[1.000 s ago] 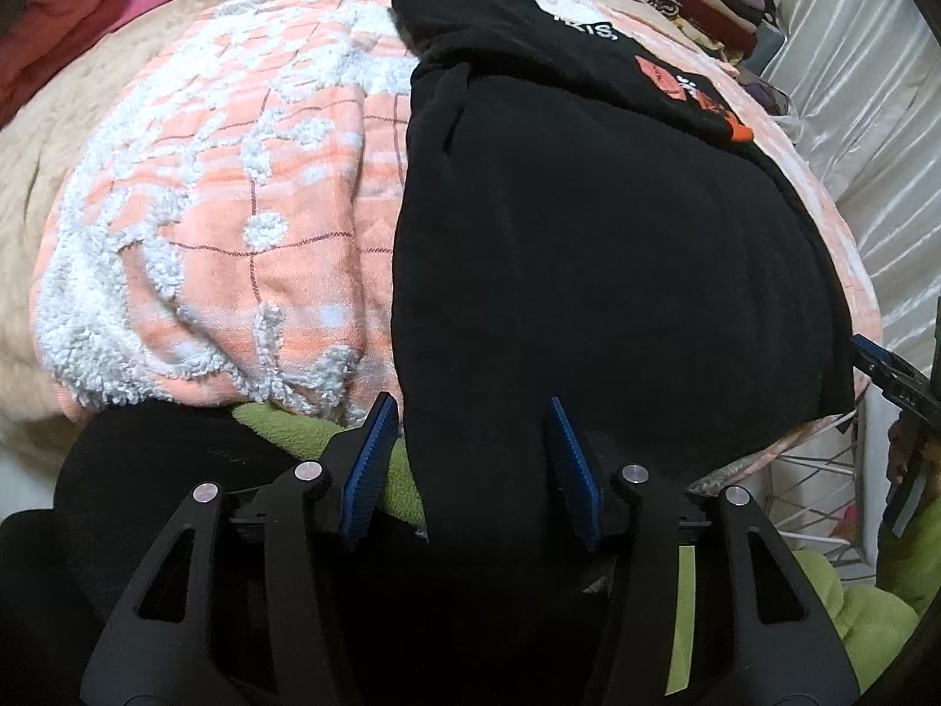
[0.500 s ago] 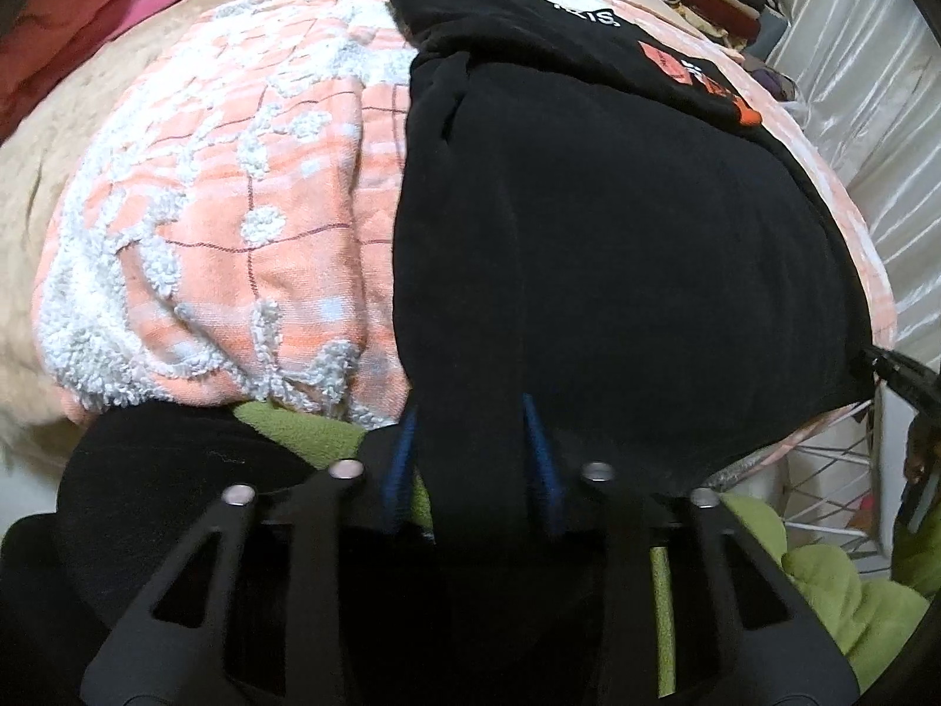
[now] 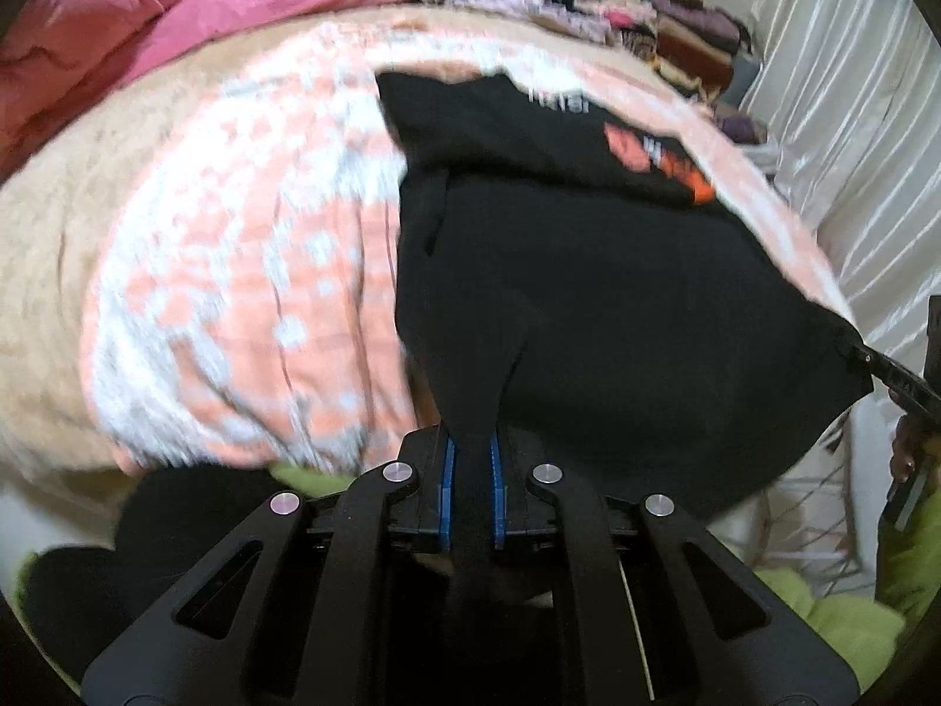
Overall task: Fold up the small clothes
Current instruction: 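Grasp the shirt hem with the left tool while the right tool grasps it too, then lift the hem with both tools and fold it over toward the collar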
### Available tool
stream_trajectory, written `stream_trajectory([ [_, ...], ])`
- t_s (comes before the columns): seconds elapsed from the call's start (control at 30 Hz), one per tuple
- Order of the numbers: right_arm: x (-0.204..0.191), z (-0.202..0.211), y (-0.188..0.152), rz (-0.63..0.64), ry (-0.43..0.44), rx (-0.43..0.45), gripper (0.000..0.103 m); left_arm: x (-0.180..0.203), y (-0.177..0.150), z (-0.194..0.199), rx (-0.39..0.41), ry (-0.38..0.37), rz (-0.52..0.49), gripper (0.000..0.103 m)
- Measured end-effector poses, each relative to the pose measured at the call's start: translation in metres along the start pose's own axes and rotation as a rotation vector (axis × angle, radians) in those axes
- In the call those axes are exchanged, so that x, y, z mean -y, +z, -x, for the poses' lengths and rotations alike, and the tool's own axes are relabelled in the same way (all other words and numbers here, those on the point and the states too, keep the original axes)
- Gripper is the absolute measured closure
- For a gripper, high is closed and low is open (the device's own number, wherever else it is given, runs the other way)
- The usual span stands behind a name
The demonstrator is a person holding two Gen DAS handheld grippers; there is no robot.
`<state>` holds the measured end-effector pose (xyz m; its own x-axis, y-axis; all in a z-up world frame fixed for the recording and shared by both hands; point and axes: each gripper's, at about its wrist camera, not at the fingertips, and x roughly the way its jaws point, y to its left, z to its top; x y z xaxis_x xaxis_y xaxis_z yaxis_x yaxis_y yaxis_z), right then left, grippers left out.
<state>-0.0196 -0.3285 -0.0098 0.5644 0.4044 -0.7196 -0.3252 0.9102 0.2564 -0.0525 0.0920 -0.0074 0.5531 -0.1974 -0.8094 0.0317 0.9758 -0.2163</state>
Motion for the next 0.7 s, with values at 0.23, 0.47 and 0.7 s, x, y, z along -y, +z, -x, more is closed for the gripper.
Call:
stream_trajectory([
  [0.23,0.007,0.016,0.05,-0.048,0.056,0.171,0.097,-0.008,0.047,0.02,0.103,-0.034,0.061,0.1],
  [0.47,0.022,0.014,0.089,-0.089,0.054,0.256,0.097,-0.011,0.09,0.015,0.15,-0.034,0.098,0.1],
  [0.7,0.03,-0.013,0.126,-0.103,0.031,0.268,0.097,-0.017,0.127,-0.007,0.161,-0.021,0.141,0.1],
])
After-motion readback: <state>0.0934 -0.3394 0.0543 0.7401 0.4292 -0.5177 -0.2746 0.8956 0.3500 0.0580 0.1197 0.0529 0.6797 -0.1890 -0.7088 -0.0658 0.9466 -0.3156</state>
